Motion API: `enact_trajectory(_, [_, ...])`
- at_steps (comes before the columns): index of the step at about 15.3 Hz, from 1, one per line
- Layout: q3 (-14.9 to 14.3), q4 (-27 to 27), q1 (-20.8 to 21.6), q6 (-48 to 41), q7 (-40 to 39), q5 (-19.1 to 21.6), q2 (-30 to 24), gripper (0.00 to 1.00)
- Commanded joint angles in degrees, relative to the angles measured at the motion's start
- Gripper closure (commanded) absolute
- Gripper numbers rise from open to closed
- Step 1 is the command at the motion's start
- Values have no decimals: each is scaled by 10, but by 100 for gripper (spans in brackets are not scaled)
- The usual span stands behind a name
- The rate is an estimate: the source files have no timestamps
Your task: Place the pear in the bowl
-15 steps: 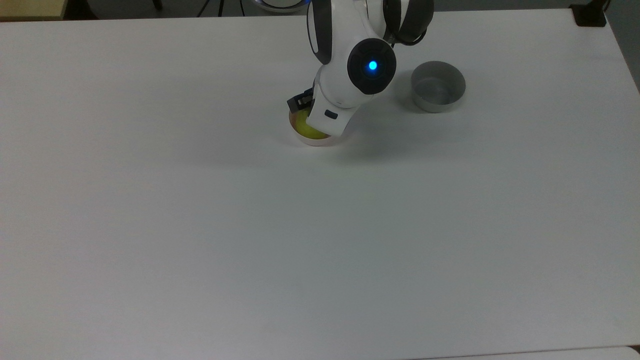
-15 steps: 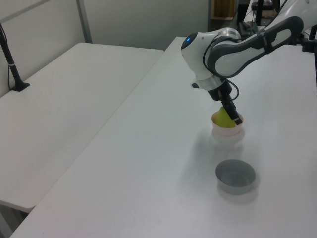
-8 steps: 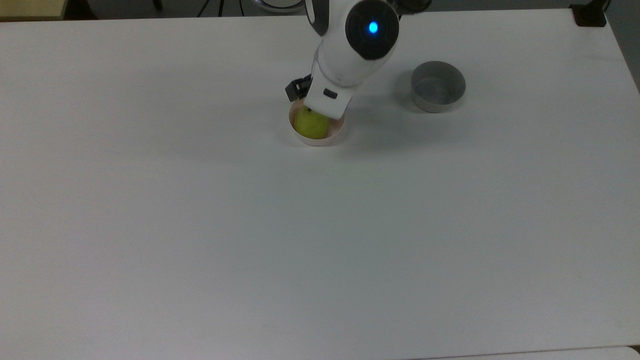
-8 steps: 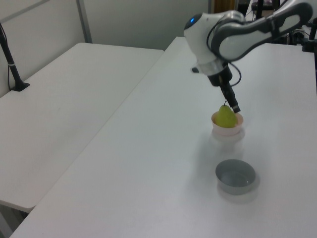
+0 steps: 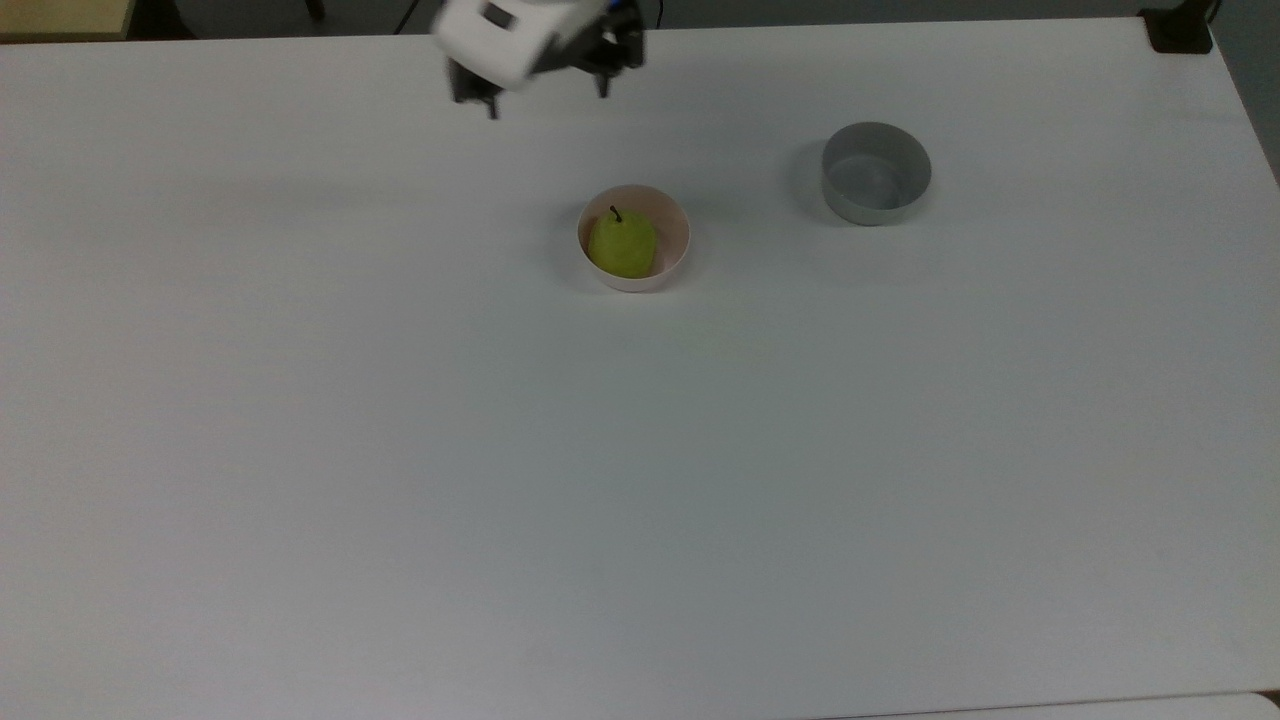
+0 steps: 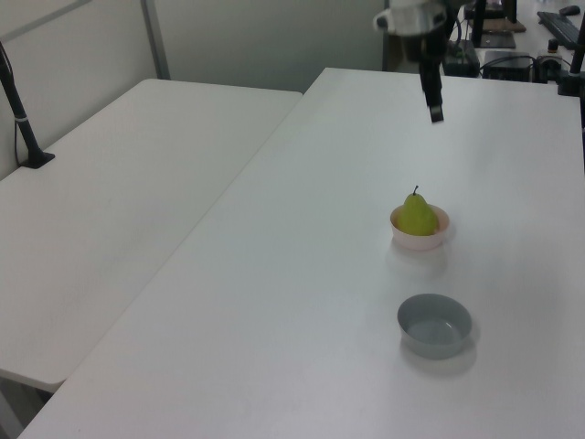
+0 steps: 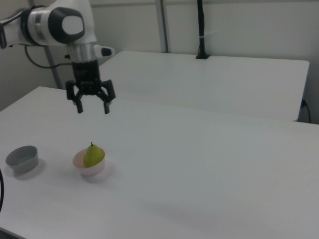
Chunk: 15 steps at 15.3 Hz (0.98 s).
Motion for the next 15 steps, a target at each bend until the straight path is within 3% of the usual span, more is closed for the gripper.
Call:
enact_trajectory(1, [0,26,-64,8,2,-8,0,0])
enact_trajectory(6, [0,23,-116,70,7,-20,4,0])
enact_trajectory(15, [1,22,-139,74,11,-18,3,0])
